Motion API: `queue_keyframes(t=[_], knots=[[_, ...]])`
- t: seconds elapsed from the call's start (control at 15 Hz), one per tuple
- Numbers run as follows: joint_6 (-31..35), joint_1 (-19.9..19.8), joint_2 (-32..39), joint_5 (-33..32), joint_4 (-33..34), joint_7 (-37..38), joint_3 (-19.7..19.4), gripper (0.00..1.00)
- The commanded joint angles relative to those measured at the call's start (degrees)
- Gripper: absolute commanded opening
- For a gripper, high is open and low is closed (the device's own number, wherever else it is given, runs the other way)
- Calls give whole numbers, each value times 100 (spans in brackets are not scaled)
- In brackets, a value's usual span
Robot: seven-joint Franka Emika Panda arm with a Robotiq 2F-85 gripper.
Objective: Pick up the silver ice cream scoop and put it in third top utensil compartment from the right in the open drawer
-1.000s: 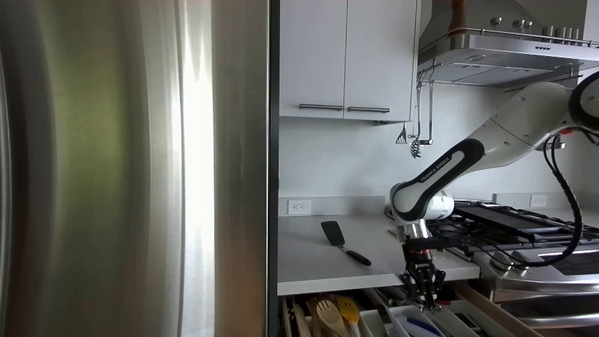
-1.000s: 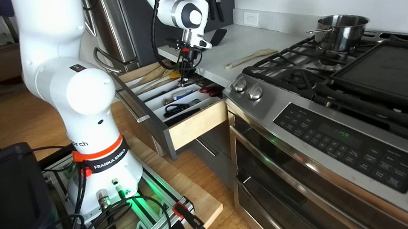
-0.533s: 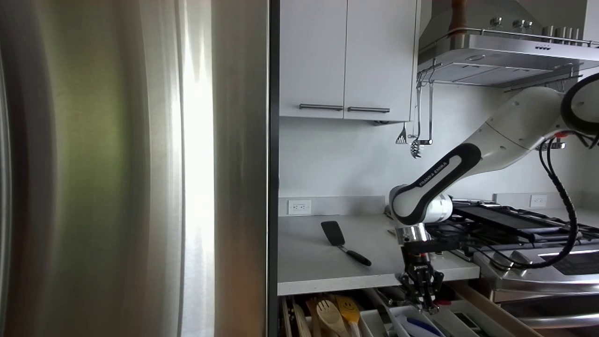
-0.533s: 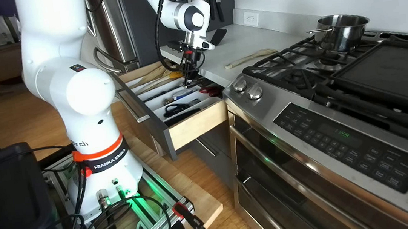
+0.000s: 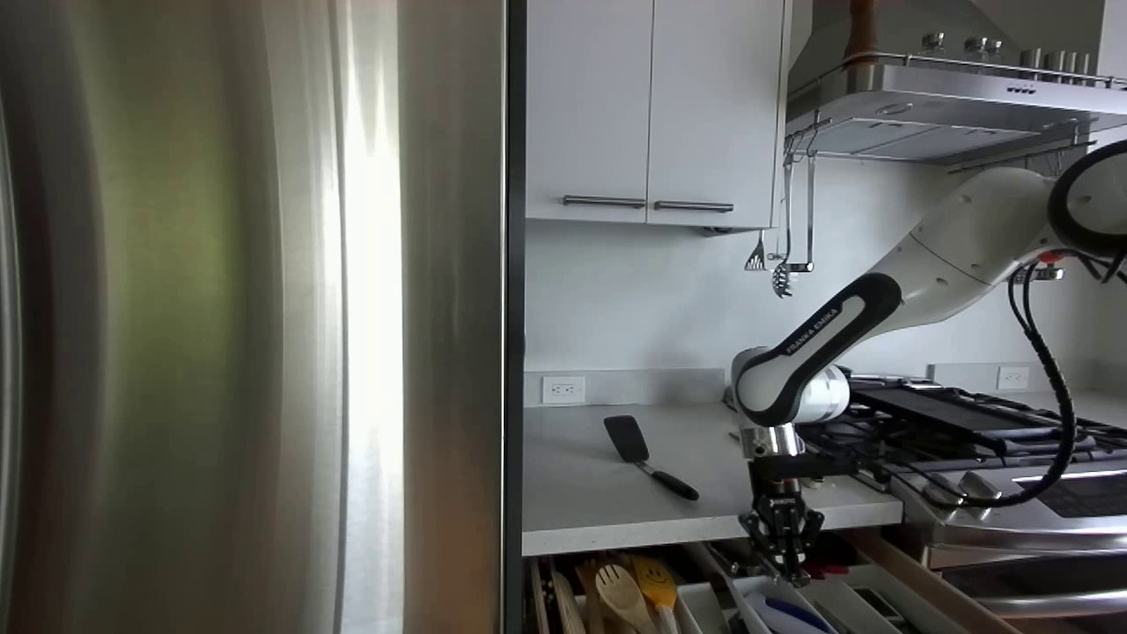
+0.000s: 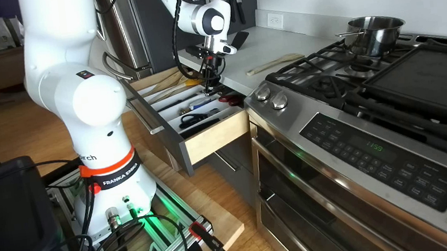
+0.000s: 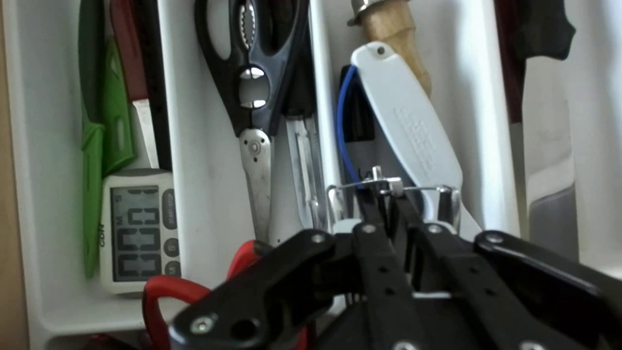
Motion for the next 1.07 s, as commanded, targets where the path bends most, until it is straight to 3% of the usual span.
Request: queue_keyframes(t=[0.0,0.4,0.47,0.6,0.8,1.0], knots=[[430,61,223,-118,56,2,-46,3],[708,144,287,-132,34,4,-53,3],[749,156,278,-151,21,15,-61,36],[795,176,261,-186,-10,9,-67,40],[888,206,152,-226,-91,19,-63,62],[993,229,-42,-232,-227,7,-34,59]])
